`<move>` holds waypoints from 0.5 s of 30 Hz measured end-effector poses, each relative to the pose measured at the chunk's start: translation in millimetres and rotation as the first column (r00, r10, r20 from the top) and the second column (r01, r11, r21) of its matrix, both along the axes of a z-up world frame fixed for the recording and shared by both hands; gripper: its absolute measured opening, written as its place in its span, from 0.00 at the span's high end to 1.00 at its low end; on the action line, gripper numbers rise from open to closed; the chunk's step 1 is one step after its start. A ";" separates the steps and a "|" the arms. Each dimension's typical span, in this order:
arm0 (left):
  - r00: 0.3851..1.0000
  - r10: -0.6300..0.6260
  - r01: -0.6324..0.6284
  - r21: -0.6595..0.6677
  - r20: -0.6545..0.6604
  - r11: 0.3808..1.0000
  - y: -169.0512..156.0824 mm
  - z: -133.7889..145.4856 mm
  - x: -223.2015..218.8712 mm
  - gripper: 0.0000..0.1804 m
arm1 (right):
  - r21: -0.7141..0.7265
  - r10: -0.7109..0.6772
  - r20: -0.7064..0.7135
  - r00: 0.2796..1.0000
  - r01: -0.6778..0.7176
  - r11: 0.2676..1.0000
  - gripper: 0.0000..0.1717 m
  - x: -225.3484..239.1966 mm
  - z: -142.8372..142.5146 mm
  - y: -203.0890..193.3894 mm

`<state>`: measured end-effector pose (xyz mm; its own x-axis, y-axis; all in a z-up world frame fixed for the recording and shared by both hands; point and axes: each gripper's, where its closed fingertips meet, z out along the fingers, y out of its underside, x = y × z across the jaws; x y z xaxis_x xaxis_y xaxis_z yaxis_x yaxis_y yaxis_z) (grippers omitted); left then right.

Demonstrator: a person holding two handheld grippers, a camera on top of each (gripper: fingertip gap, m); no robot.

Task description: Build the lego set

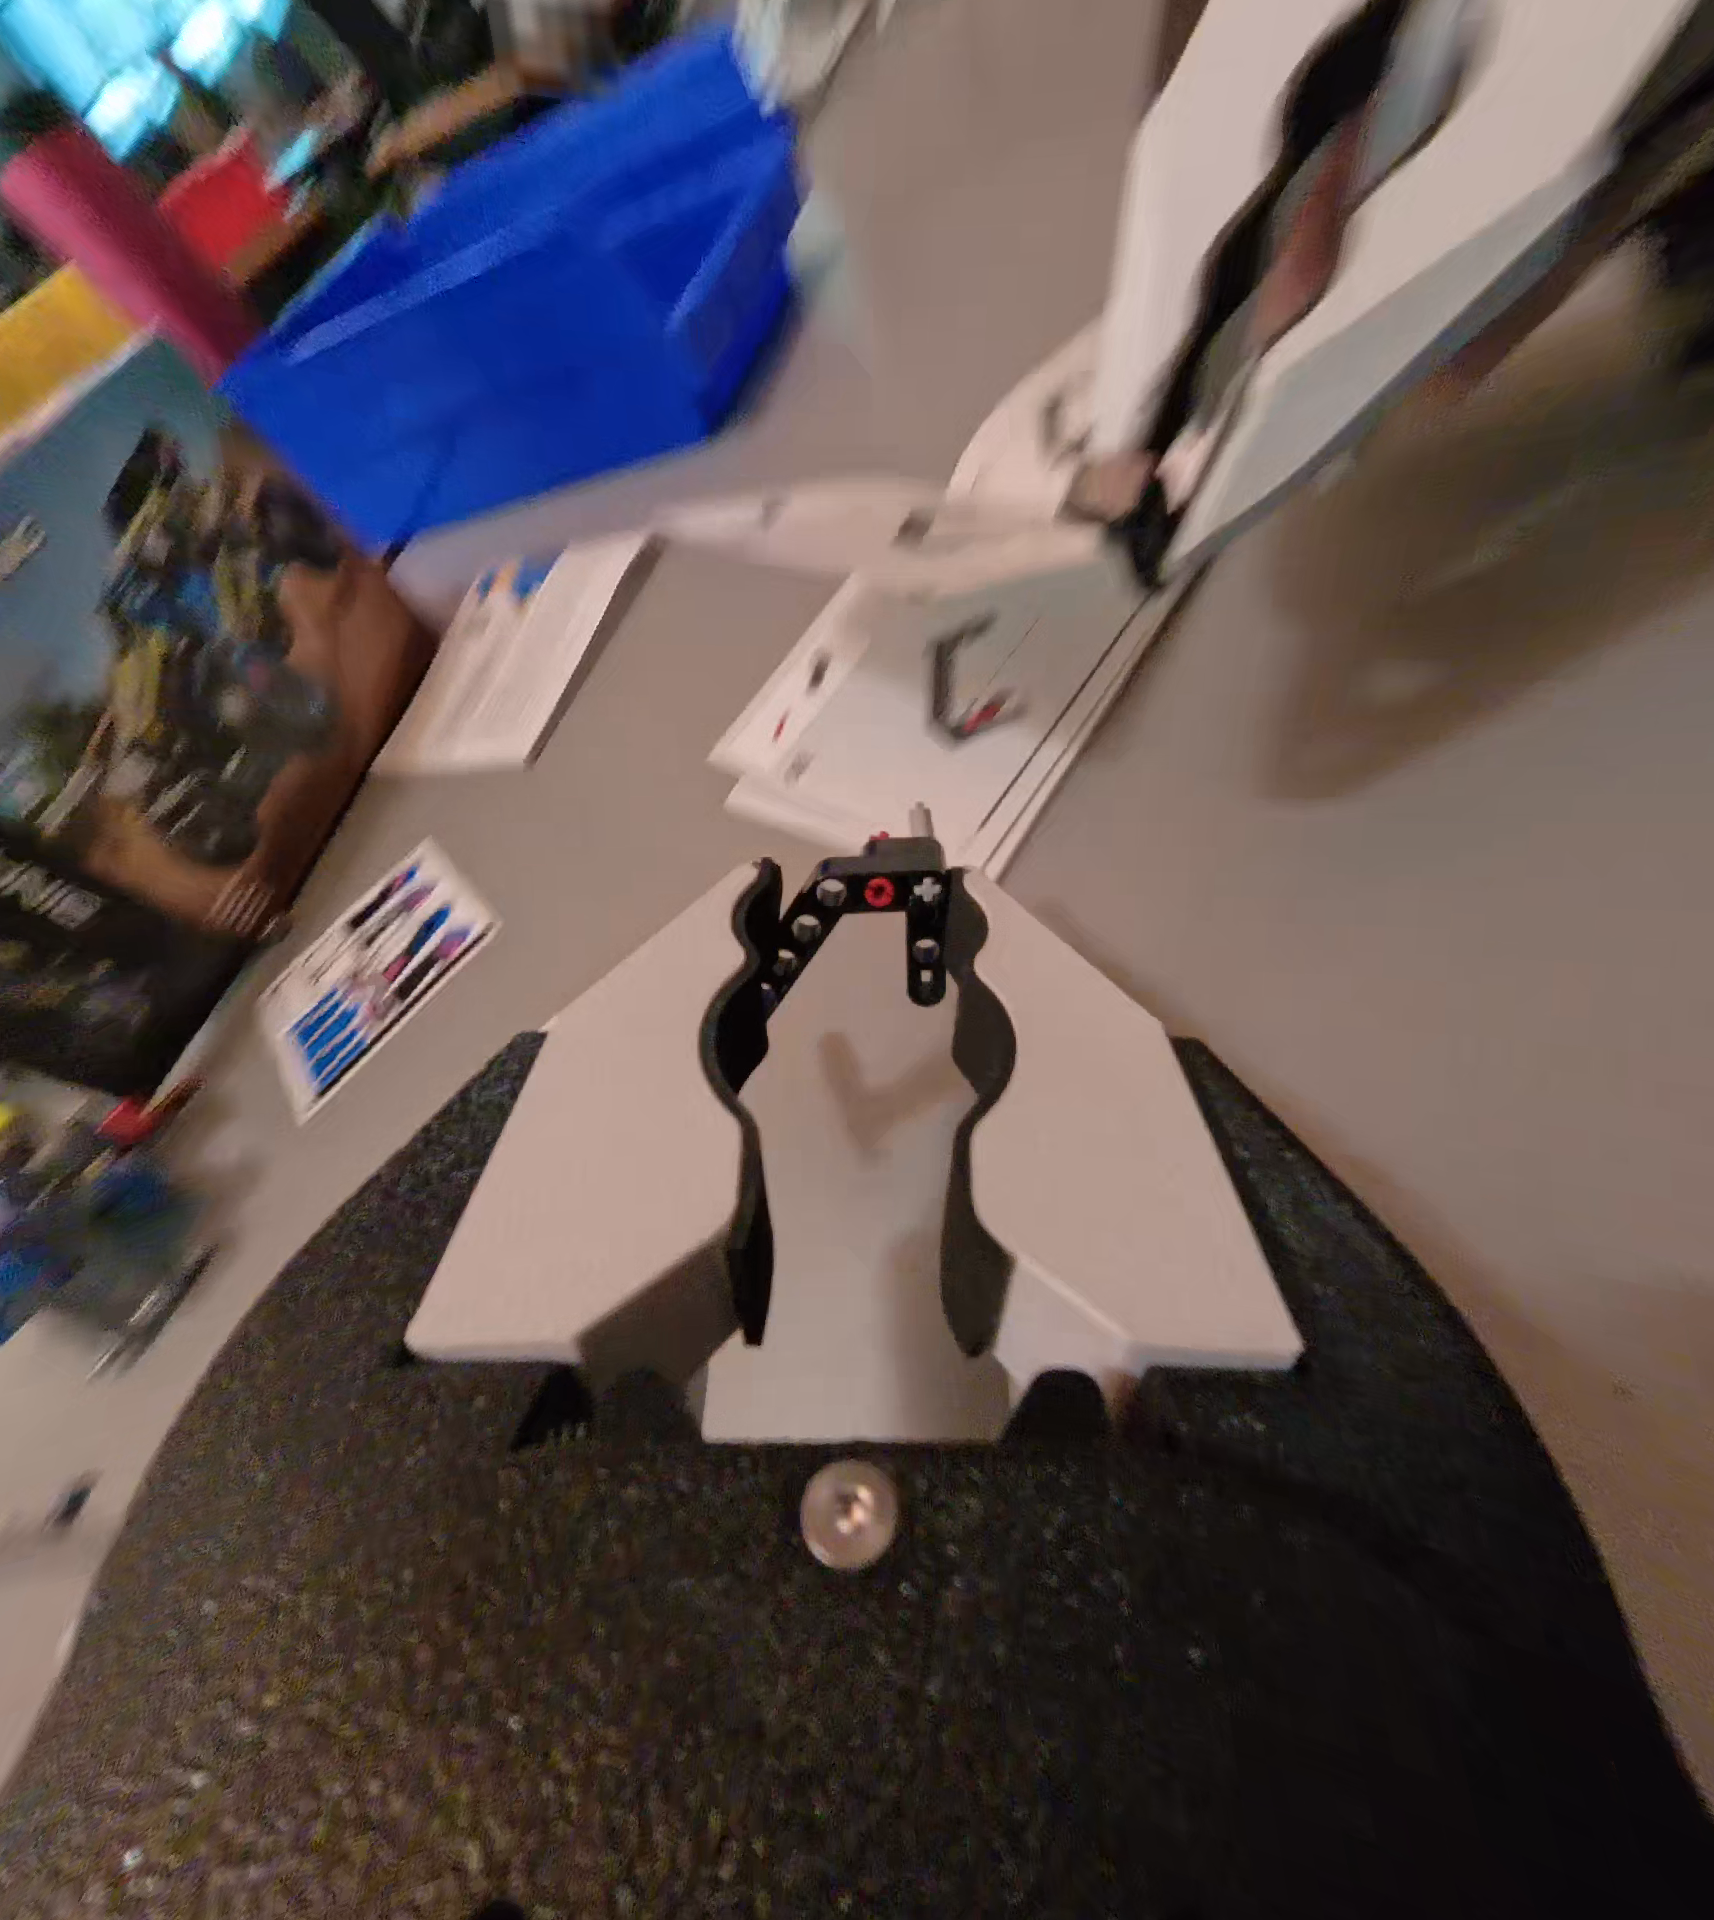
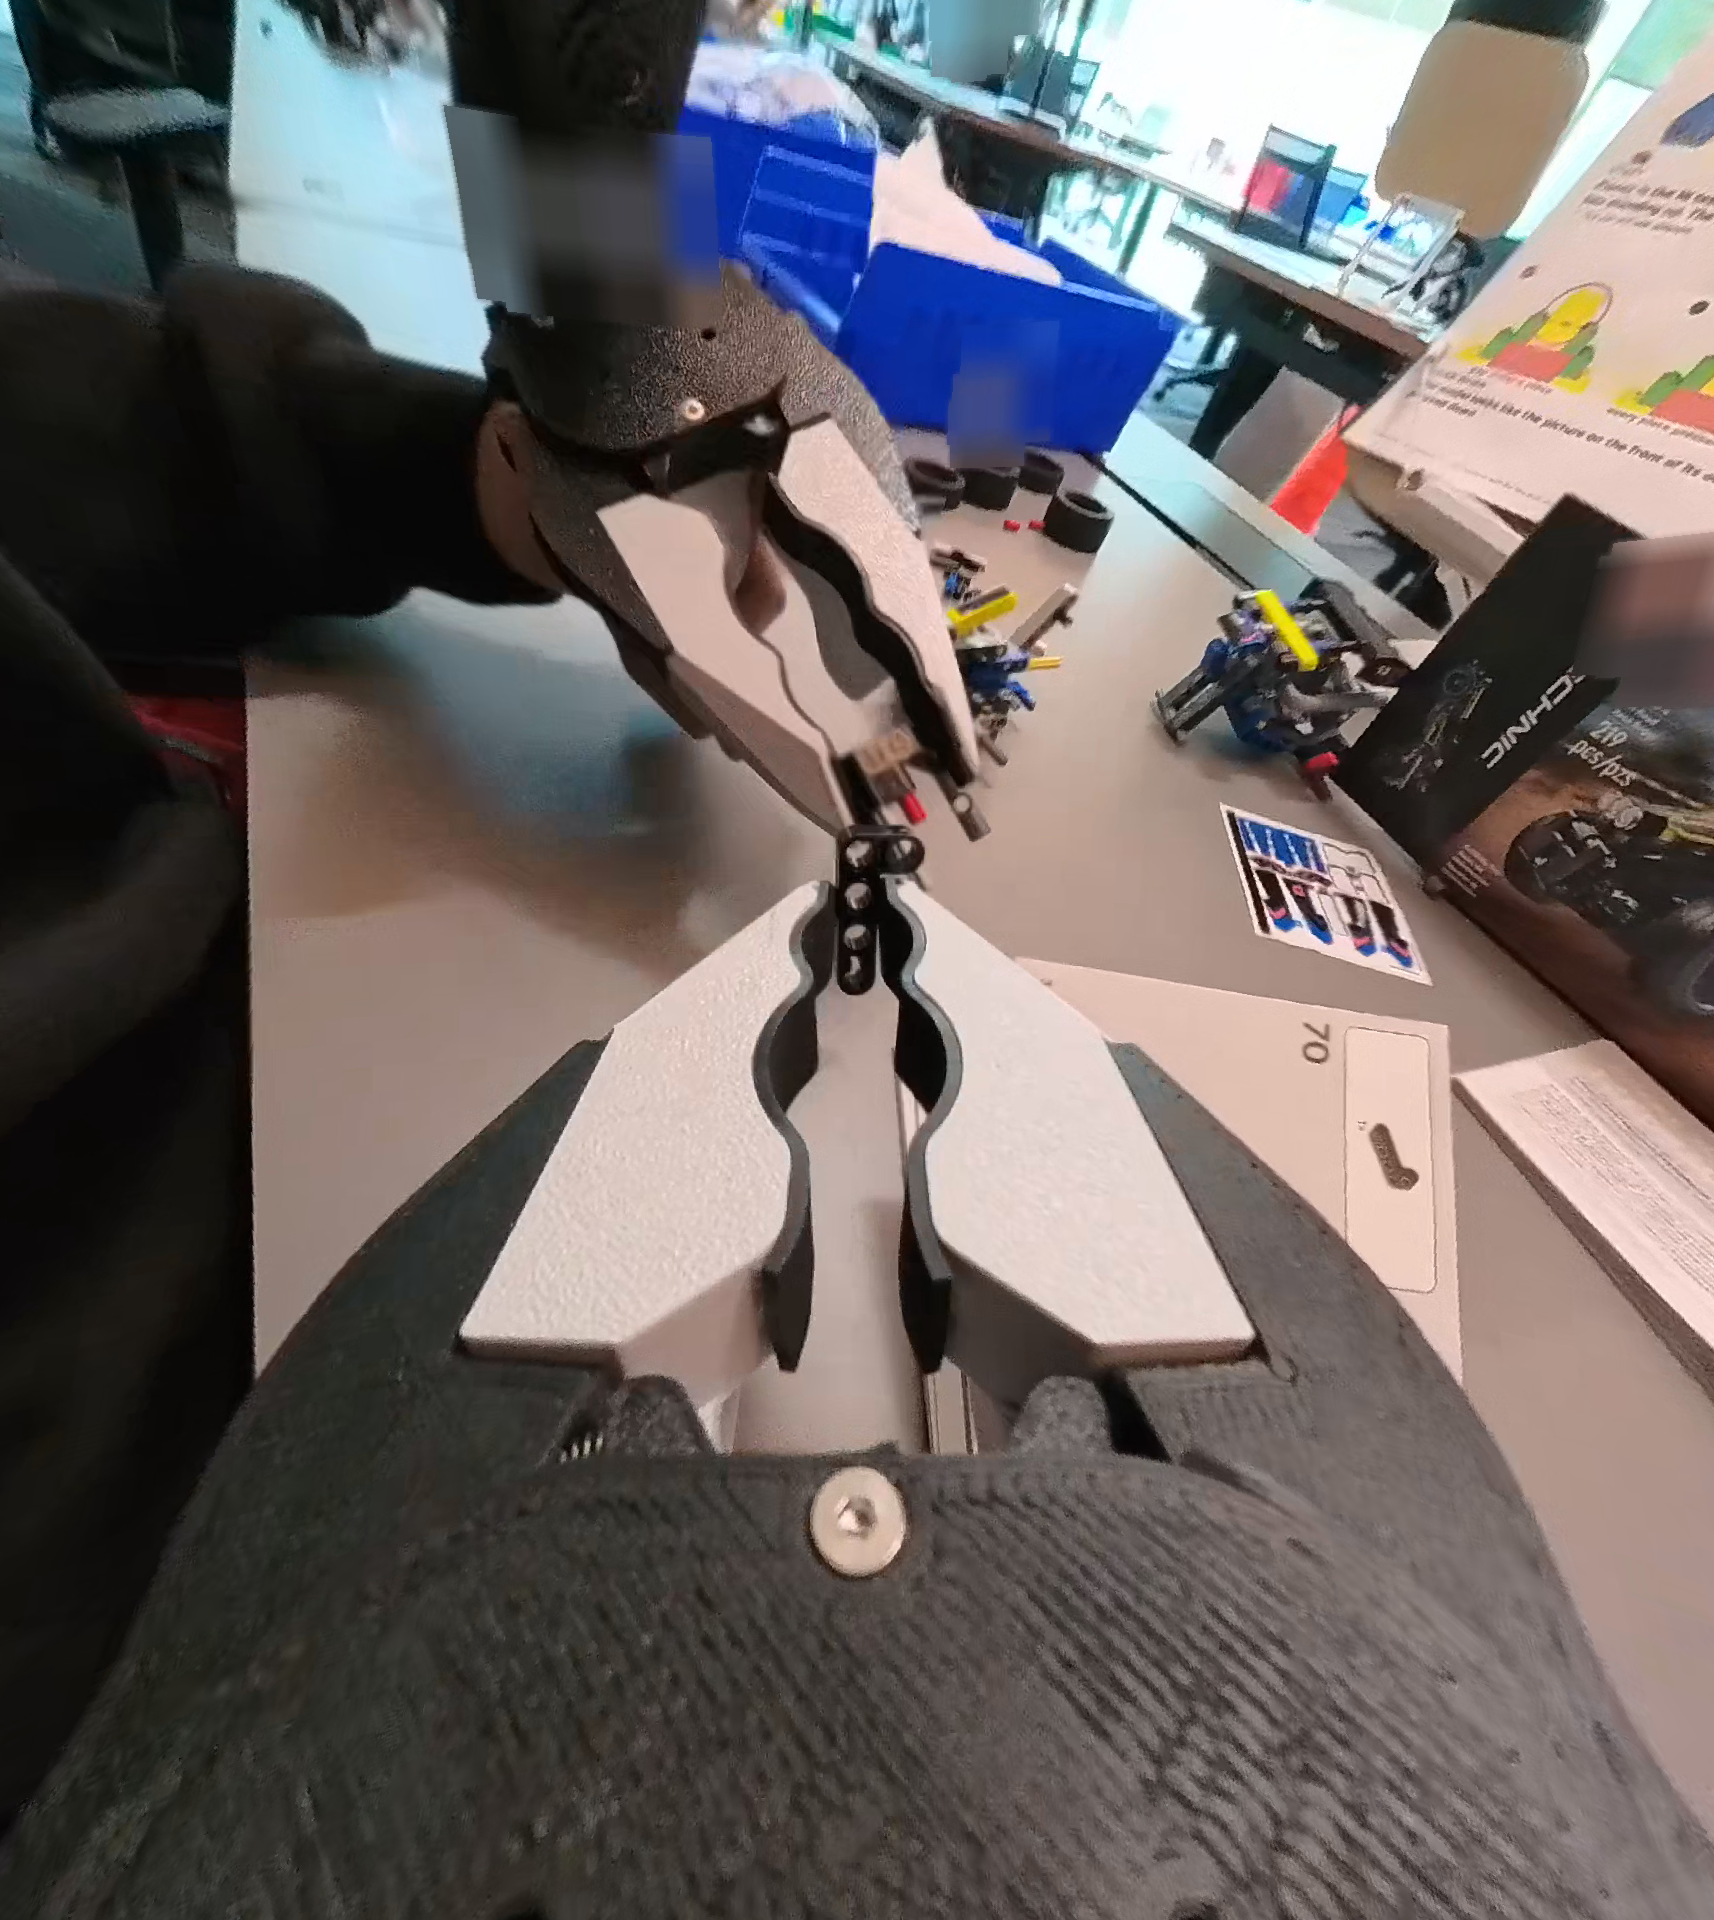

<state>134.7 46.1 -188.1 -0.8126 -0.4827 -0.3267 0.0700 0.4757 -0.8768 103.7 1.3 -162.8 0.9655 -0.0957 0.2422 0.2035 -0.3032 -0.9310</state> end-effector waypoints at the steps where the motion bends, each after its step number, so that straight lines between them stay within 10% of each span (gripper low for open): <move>1: 0.998 -0.059 0.058 -0.076 -0.008 0.995 -3.4 11.4 -4.8 0.84 | 0.025 0.002 -0.015 1.000 -0.001 1.000 0.97 0.6 3.5 -1.3; 15: 0.918 -0.395 0.351 -0.398 -0.029 0.847 -36.5 63.4 -34.3 0.85 | 0.289 0.124 -0.136 0.983 -0.081 0.954 0.97 -9.4 28.6 0.1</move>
